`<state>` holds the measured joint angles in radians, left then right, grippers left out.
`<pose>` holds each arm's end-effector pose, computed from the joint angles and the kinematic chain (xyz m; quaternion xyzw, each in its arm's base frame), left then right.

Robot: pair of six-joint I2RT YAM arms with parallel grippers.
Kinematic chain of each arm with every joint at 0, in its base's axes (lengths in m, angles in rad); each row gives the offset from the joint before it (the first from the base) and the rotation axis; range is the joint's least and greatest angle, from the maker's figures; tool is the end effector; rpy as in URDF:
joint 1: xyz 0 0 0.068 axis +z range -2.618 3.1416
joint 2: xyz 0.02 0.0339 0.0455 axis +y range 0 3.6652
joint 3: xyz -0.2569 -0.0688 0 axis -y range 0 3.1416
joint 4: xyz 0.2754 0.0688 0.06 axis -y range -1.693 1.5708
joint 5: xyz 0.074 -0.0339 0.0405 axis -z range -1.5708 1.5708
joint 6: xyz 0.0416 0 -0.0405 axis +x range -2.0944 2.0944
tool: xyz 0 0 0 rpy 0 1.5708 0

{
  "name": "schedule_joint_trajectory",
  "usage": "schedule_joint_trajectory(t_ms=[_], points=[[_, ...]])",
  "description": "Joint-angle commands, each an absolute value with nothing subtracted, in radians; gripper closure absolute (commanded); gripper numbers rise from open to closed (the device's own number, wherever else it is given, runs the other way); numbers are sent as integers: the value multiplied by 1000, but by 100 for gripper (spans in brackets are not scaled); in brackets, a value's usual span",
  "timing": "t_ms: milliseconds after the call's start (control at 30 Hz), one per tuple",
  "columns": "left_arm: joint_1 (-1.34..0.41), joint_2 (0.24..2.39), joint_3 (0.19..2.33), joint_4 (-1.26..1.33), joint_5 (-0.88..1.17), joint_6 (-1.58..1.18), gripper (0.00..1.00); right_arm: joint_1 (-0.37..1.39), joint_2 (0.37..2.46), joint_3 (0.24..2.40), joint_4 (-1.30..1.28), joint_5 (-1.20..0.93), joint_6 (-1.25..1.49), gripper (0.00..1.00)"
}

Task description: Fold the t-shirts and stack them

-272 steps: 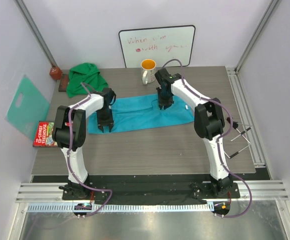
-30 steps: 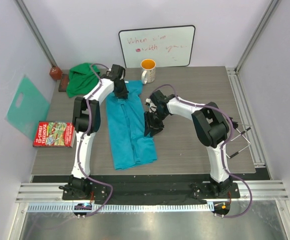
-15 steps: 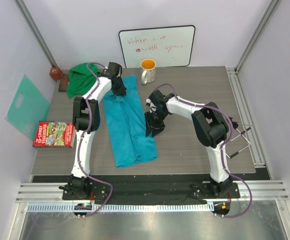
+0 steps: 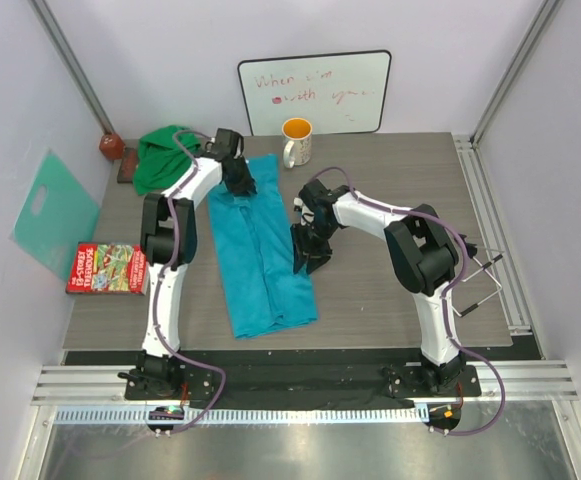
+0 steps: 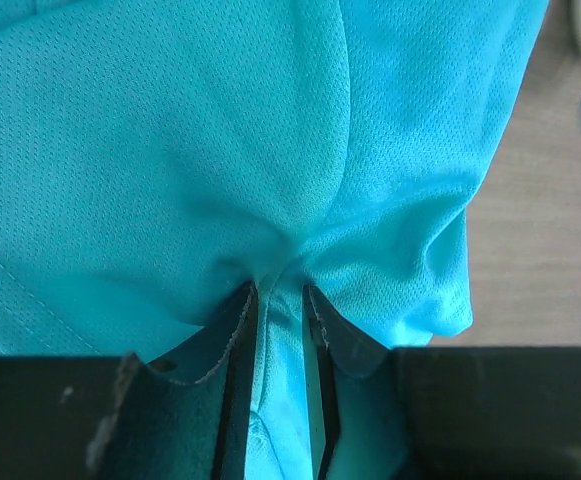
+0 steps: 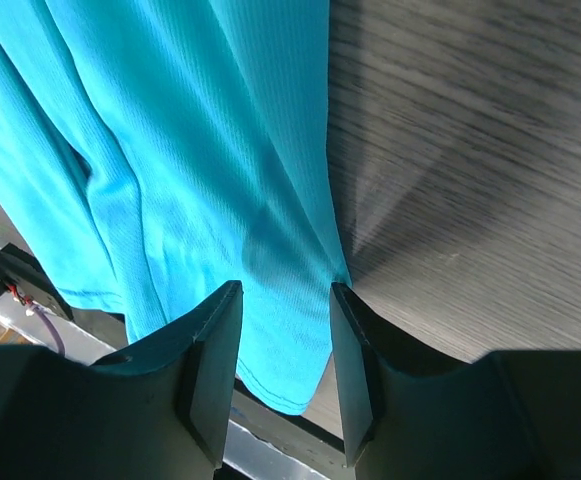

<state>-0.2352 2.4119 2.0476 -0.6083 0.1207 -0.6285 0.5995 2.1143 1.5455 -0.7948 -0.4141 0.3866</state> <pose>0.5387 -0.1342 0.1474 -0.1689 0.9390 -0.1754 0.2430 0.3540 0.2622 0.1259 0.1246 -0.9656 -0.2280 0.0076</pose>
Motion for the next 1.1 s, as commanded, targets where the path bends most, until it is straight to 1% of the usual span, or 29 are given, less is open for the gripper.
schedule_joint_trajectory(t_ms=[0, 167, 200, 267, 400, 467, 500, 533, 600, 633, 667, 700, 800, 833, 933, 1067], points=[[-239, 2226, 1970, -609, 143, -600, 75, 603, 2023, 1598, -784, -428, 364, 53], [-216, 2054, 1881, -618, 133, -568, 69, 592, 1993, 1677, -790, -446, 336, 51], [-212, 2033, 1873, -618, 133, -568, 63, 591, 1993, 1687, -792, -445, 333, 50], [-193, 1979, 1856, -629, 127, -575, 59, 581, 1996, 1700, -792, -437, 328, 50], [-175, 1928, 1801, -695, 140, -577, 59, 560, 2005, 1671, -811, -442, 324, 50], [-175, 1883, 1715, -713, 170, -578, 59, 549, 1990, 1622, -811, -434, 308, 49], [-176, 1864, 1669, -709, 176, -584, 59, 546, 1985, 1600, -811, -431, 302, 49], [-176, 1835, 1564, -698, 182, -594, 59, 543, 1979, 1560, -811, -428, 296, 49], [-176, 1748, 1450, -657, 209, -613, 58, 535, 1967, 1526, -811, -420, 276, 47], [-176, 1721, 1352, -647, 210, -620, 58, 531, 1962, 1491, -810, -419, 270, 47], [-176, 1695, 1307, -638, 215, -626, 57, 526, 1957, 1477, -805, -420, 267, 47], [-176, 1648, 1267, -631, 218, -638, 54, 525, 1950, 1462, -801, -423, 261, 47], [-176, 1588, 1131, -637, 204, -655, 52, 523, 1933, 1419, -781, -446, 262, 46], [-176, 1576, 1114, -641, 199, -657, 53, 522, 1933, 1411, -779, -454, 264, 47], [-176, 1554, 1080, -683, 184, -657, 52, 523, 1931, 1401, -779, -482, 267, 44], [-176, 1545, 1052, -733, 195, -652, 51, 523, 1914, 1361, -764, -512, 270, 44]])
